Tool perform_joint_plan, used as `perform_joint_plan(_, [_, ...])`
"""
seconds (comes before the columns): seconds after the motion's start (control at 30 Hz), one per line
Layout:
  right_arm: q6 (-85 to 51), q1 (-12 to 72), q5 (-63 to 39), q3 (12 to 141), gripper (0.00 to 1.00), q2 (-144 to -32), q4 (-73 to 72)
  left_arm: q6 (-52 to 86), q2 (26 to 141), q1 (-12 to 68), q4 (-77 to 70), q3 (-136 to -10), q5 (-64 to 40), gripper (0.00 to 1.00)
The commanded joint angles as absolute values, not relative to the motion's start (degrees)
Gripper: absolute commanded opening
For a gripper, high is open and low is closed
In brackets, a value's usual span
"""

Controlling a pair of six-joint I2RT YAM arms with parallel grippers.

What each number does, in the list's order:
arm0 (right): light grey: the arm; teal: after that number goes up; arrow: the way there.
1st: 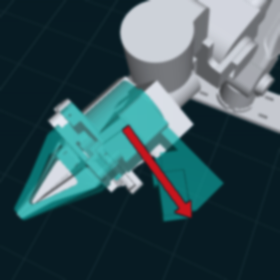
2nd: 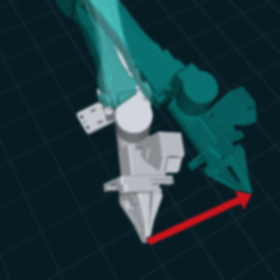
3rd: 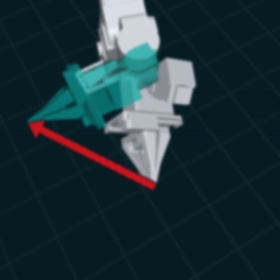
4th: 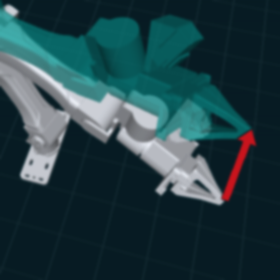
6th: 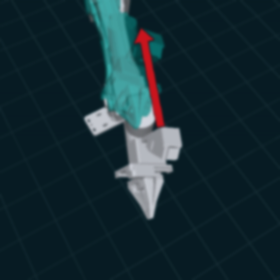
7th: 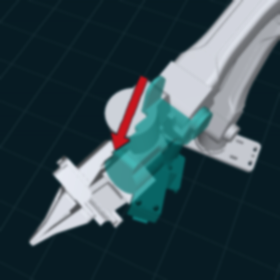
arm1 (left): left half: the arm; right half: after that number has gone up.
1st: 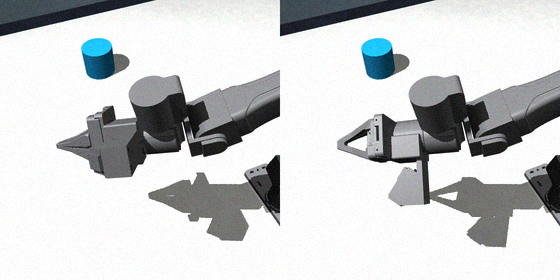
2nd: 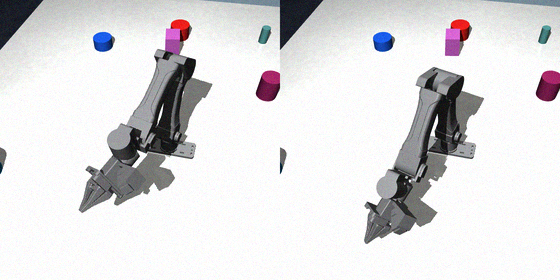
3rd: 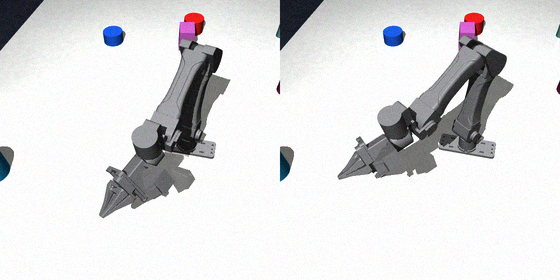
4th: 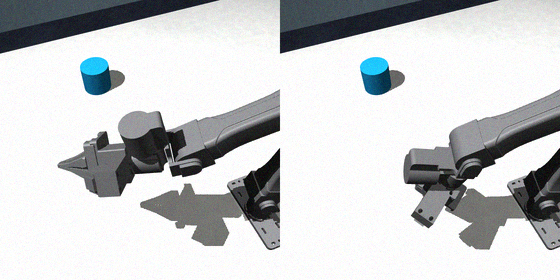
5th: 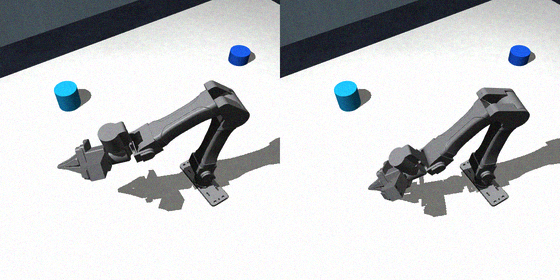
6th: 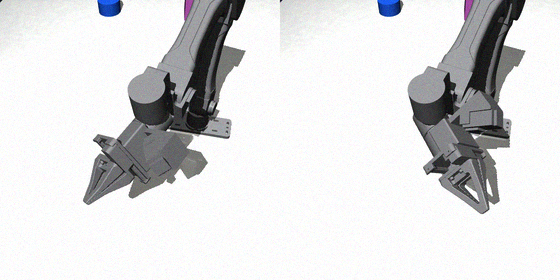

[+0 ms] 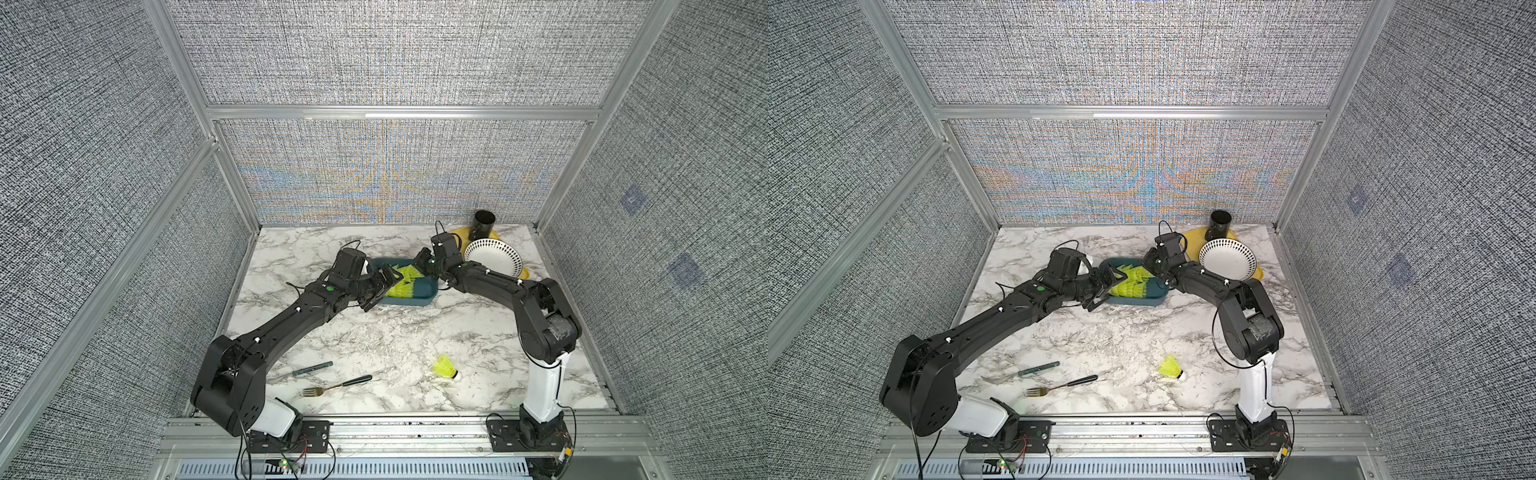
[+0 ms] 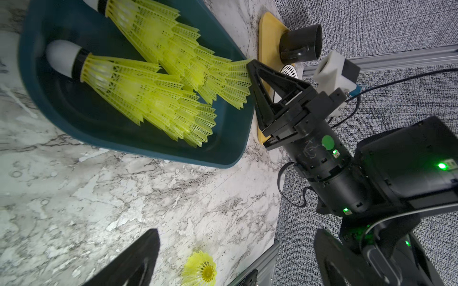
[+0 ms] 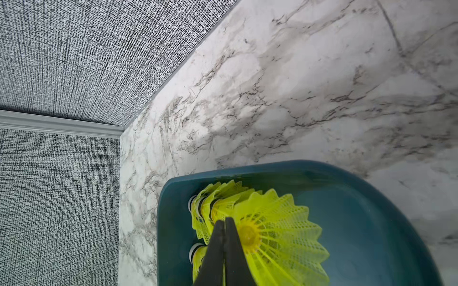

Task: Put the shuttlecocks into the storage box
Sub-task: Place the shuttlecock in the storage box.

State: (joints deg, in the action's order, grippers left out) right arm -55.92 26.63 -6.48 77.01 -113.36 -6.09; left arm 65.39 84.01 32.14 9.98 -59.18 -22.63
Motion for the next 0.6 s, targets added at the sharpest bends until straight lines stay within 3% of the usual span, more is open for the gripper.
perform_joint_plan(0.0, [-58.63, 26.63, -8.21, 76.18, 0.00, -113.32, -9.33, 64.25, 83.02, 32.12, 9.02, -57.97, -21.92, 1.00])
perform_joint_plan(0.57, [-70.57, 24.97, -11.11, 66.91, 0.00, -113.48, -24.69, 64.79, 81.82, 32.09, 7.47, -56.34, -21.62, 1.00])
